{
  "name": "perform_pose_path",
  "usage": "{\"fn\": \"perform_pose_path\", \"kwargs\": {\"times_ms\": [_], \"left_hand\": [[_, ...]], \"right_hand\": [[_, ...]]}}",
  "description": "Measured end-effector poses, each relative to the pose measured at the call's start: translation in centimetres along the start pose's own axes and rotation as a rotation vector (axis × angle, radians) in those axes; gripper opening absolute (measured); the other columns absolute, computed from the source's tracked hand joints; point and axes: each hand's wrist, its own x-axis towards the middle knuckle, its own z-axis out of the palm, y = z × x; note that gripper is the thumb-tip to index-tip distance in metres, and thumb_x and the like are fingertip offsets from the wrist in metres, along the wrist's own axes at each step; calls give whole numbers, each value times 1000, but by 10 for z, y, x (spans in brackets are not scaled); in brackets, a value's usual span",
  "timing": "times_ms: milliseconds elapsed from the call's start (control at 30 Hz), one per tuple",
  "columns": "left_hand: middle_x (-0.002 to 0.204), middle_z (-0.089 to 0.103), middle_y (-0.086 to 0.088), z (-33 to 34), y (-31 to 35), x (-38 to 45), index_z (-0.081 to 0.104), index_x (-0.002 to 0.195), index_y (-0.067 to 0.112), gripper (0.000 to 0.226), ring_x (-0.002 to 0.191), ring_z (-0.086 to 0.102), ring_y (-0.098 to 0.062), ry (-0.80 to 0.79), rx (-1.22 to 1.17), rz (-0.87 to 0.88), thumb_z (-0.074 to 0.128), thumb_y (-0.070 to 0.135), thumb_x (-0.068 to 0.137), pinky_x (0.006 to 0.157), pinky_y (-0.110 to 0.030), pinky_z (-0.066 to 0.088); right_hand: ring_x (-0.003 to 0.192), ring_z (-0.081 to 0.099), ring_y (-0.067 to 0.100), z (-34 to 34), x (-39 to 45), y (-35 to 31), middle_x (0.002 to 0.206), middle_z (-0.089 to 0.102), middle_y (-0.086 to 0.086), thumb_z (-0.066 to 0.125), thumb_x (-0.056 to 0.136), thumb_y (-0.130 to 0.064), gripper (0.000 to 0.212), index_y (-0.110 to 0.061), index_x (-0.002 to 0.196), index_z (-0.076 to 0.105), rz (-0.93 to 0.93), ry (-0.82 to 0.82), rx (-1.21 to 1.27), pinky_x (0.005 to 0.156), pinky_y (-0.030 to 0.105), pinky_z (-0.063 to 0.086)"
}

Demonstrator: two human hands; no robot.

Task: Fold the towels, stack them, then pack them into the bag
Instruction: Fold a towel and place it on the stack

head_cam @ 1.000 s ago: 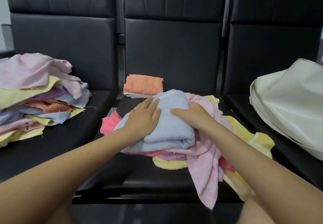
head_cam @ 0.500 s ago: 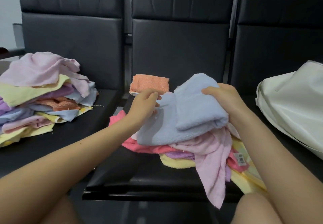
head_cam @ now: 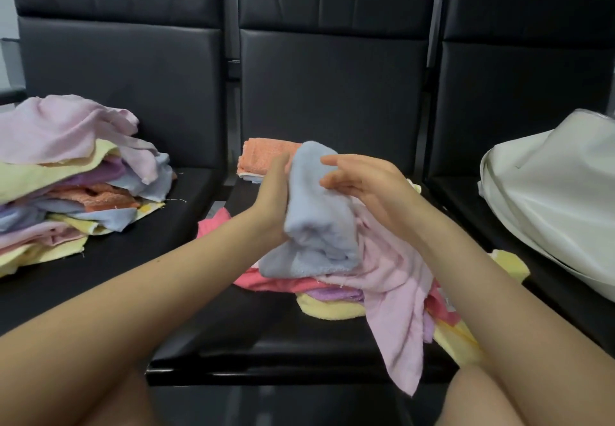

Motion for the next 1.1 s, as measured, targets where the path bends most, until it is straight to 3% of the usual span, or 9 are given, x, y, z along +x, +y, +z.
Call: {"fn": "perform_pose_path", "kwargs": {"times_ms": [100,233,433,533,600,733,933,1033,1100], "left_hand": [[75,70,-12,-7,6,-6,63,95,4,35,65,69,-19,-46,-70,-48,41,30,100,61,-25,54],[82,70,-12,-19,9,-7,63,97,5,21,67,70,-20,120,113,-48,51,22,94,58,-25,54],[100,65,-9,-44,-6,3,63,102,8,24,89,59,-24,373,566,93,47,23,91,75,-34,46],[93,65,1,-58,-24,0,61,94,18,20,86,59,-12,369,801,283,43,27,97,69,-26,43],[95,65,1,-68,-36,0,61,102,17,26,88,60,-11,354,886,323,42,34,100,74,-27,43],[97,65,3,-81,-41,1,60,109,15,34,91,60,-12,331,948,342,41,42,100,78,-27,41],[75,51,9,-70,-17,-4,51,82,19,23,71,48,-8,298,907,405,48,34,99,61,-19,37],[78,52,9,-53,-1,-10,58,110,10,30,69,50,0,264,778,472,51,37,98,57,-9,39],[97,64,11,-41,6,-15,59,118,16,41,93,60,1,131,544,306,56,48,93,78,-13,46]], "right_hand": [[89,64,11,8,6,10,87,70,2,60,91,-2,17,-12,96,72,-128,79,-132,88,25,52],[79,56,5,12,13,25,94,62,-2,66,87,-6,22,-16,106,66,-194,216,-421,74,17,47],[86,65,9,15,10,36,95,67,-3,75,82,-37,48,-17,119,54,84,84,-555,72,25,54],[59,64,3,21,10,35,70,67,-2,71,84,-46,40,-9,98,64,189,45,-628,47,13,44],[58,62,6,26,11,35,66,63,-1,68,83,-52,44,-10,91,63,278,4,-661,50,15,44],[65,61,12,33,12,41,78,67,3,76,74,-51,38,-16,81,62,291,-44,-571,58,22,50],[94,70,18,35,0,29,98,75,4,70,87,-27,25,-10,106,68,235,-28,-184,78,28,55],[99,71,24,31,-4,10,104,74,11,67,87,-12,25,-6,111,68,145,-23,118,85,36,57],[102,70,27,29,-6,0,108,72,14,64,87,-7,29,-4,116,65,130,-49,253,86,39,57]]}}
